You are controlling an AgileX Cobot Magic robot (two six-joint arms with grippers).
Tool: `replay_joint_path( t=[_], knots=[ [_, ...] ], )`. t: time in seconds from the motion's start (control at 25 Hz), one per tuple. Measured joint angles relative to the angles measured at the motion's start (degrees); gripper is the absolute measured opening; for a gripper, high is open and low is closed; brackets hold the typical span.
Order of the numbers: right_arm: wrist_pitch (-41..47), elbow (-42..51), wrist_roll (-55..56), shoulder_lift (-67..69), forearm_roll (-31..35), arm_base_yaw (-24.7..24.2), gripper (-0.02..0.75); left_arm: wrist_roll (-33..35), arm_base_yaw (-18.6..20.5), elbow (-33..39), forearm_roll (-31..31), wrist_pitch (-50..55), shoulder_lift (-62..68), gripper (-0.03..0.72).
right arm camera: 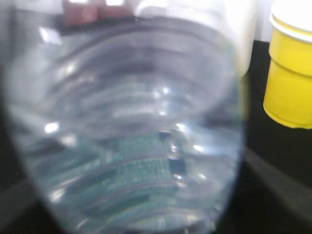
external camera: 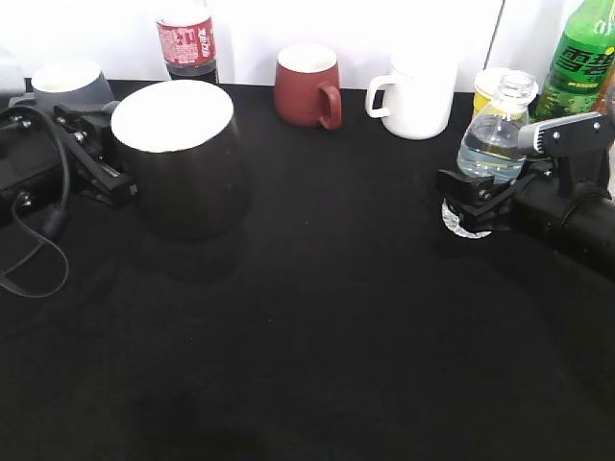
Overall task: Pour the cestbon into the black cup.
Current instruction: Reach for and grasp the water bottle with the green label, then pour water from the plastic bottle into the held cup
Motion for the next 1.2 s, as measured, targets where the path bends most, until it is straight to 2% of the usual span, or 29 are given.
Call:
replay_joint_path(
  t=[0.08, 0.36, 0.44, 0.56, 0.64, 0.68, 0.8, 0.92, 1.04, 1.2],
  knots=[
    [-0.2, 0.0, 0.0, 0.0, 0.1, 0.0, 0.504, 0.0, 0.0, 0.0, 0.1, 0.0, 0.0, 0.059],
    [-1.1, 0.7, 0.3, -1.2, -0.8, 0.0, 0.492, 0.0, -0.2, 0.0, 1.6, 0.0, 0.0, 0.059],
    [2.7, 0.8, 0.5, -7.0, -3.7, 0.0, 0.492, 0.0, -3.1, -0.1, 2.5, 0.5, 0.0, 0.059],
    [10.4, 0.9, -0.2, -19.7, -8.4, 0.0, 0.492, 0.0, -10.9, -4.4, 3.2, 4.7, 1.1, 0.059],
    [12.5, 0.9, -3.1, -24.9, -13.5, 0.0, 0.492, 0.0, -14.0, -6.8, 3.1, 5.0, 3.5, 0.059],
    [14.8, 0.7, -5.8, -29.0, -18.6, 0.0, 0.492, -0.1, -17.6, -8.6, 2.5, 5.9, 5.4, 0.059],
    [17.1, 0.6, -12.9, -31.4, -21.9, 0.0, 0.492, -0.1, -22.8, -12.2, 0.2, 6.9, 8.3, 0.059],
    [17.6, -0.7, -24.0, -31.4, -22.2, 0.0, 0.492, -0.1, -24.6, -16.7, -1.1, 11.3, 9.2, 0.059],
    [14.7, -3.0, -35.1, -31.4, -22.2, 0.0, 0.492, -0.1, -24.7, -19.6, -1.4, 11.8, 11.6, 0.058],
    [13.6, -3.8, -44.7, -31.4, -22.3, 0.0, 0.492, -0.1, -25.8, -19.7, -1.3, 11.6, 12.0, 0.058]
  ],
)
